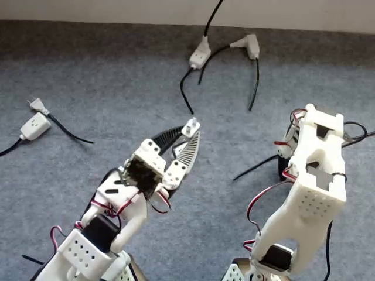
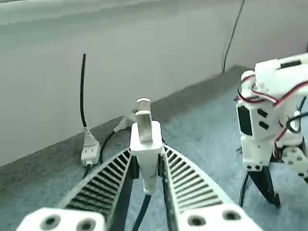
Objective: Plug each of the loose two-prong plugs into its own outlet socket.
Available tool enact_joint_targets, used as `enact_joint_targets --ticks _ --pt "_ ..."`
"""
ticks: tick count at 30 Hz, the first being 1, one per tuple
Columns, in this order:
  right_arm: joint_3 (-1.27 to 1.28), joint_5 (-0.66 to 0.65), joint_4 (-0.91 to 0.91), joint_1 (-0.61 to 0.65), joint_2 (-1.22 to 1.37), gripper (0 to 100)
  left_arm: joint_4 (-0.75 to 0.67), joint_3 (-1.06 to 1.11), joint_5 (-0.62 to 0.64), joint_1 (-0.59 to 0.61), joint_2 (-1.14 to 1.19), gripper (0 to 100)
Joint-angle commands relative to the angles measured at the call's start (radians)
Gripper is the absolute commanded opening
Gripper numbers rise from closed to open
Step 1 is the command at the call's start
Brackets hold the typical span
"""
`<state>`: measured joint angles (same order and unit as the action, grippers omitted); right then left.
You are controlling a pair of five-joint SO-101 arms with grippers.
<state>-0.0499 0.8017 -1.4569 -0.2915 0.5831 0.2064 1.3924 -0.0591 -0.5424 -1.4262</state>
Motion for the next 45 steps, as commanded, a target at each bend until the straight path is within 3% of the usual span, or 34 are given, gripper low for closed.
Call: enact_joint_targets --ticks 1,8,12,14,21,24,34,41,45 --pt "-0.001 -0.032 0.056 0.039 0.004 33.6 -0.207 0.111 0.064 0.019 -0.062 1" --pt "-0.140 -0.422 0.071 0.154 0.004 33.6 -0.457 0.312 0.071 0.012 -0.127 1" --pt "-0.232 -0.689 0.070 0.245 -0.001 33.6 -0.434 0.312 0.072 0.016 -0.117 1" --pt "-0.298 -0.763 0.031 0.266 -0.004 33.6 -0.387 0.312 0.072 0.018 -0.116 1" --pt "-0.852 -0.775 -0.282 0.277 -0.004 33.6 -0.350 0.312 0.072 0.019 -0.116 1" --pt "-1.036 -0.775 -0.309 0.266 -0.024 33.6 -0.348 0.312 0.072 0.019 -0.116 1" --pt "-0.981 -0.775 -0.309 0.375 -0.386 32.0 -0.322 0.312 0.074 0.038 -0.116 1" --pt "-0.736 -0.778 -0.303 0.587 -0.748 5.7 -0.328 0.312 0.074 0.058 -0.116 1" --pt "-0.659 -0.781 -0.302 0.691 -0.880 0.6 -0.328 0.312 0.112 0.058 -0.117 1"
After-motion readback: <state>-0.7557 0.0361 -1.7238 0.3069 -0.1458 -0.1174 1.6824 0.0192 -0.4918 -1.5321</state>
